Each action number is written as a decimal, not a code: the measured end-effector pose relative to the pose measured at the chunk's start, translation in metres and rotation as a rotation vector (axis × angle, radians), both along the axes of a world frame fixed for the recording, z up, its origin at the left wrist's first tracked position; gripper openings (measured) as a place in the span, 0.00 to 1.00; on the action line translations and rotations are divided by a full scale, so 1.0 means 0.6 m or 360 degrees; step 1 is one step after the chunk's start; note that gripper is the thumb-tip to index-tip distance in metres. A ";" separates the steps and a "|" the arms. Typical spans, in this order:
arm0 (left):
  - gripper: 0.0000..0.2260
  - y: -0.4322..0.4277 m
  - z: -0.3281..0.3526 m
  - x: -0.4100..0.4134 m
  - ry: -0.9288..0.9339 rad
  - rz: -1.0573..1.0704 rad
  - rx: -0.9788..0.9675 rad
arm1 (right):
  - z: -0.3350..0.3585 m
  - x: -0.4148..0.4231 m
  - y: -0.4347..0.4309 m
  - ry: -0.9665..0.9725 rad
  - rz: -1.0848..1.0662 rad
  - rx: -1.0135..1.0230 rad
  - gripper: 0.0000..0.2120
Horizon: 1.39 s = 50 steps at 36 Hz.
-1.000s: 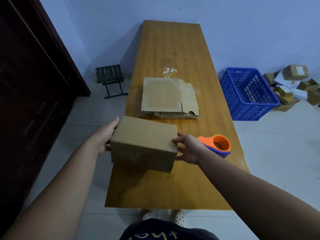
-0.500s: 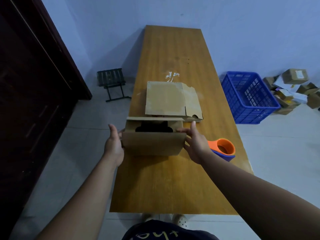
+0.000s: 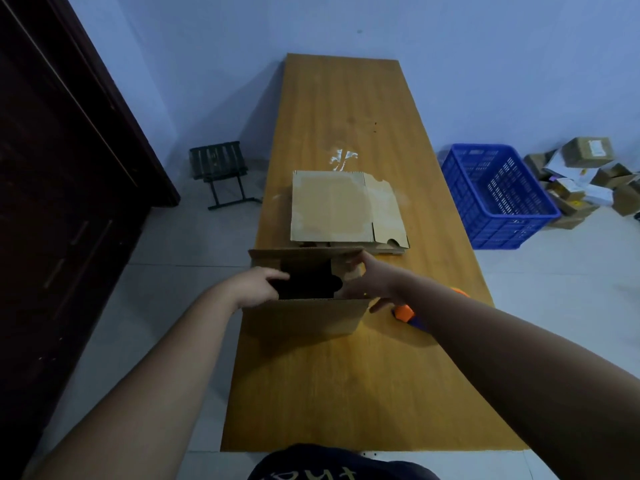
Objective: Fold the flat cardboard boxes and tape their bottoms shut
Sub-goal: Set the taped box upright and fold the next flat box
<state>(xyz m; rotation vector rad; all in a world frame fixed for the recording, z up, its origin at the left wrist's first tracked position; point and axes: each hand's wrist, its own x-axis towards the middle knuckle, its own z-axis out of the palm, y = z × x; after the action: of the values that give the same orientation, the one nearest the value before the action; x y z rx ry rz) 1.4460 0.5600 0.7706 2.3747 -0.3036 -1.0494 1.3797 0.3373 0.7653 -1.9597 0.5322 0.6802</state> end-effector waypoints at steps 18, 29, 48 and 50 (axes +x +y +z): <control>0.18 -0.012 -0.011 0.044 -0.0558 0.0173 0.0029 | -0.019 0.099 0.000 -0.0026 -0.0140 -0.0330 0.18; 0.21 -0.025 -0.030 0.098 -0.0817 0.0686 -0.0017 | -0.022 0.145 -0.038 -0.0149 -0.0202 0.0038 0.18; 0.20 -0.104 -0.044 0.195 -0.0934 0.0864 -0.0100 | -0.039 0.257 -0.107 -0.0494 -0.0399 -0.0053 0.21; 0.21 -0.113 -0.043 0.211 -0.0917 0.0862 -0.0118 | -0.039 0.269 -0.113 -0.0507 -0.0431 -0.0038 0.22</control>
<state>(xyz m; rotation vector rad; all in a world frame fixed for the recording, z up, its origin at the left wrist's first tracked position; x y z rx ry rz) 1.5728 0.4922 0.7446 2.4372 0.1059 -0.1001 1.5411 0.2696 0.7418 -1.9230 0.5937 0.1878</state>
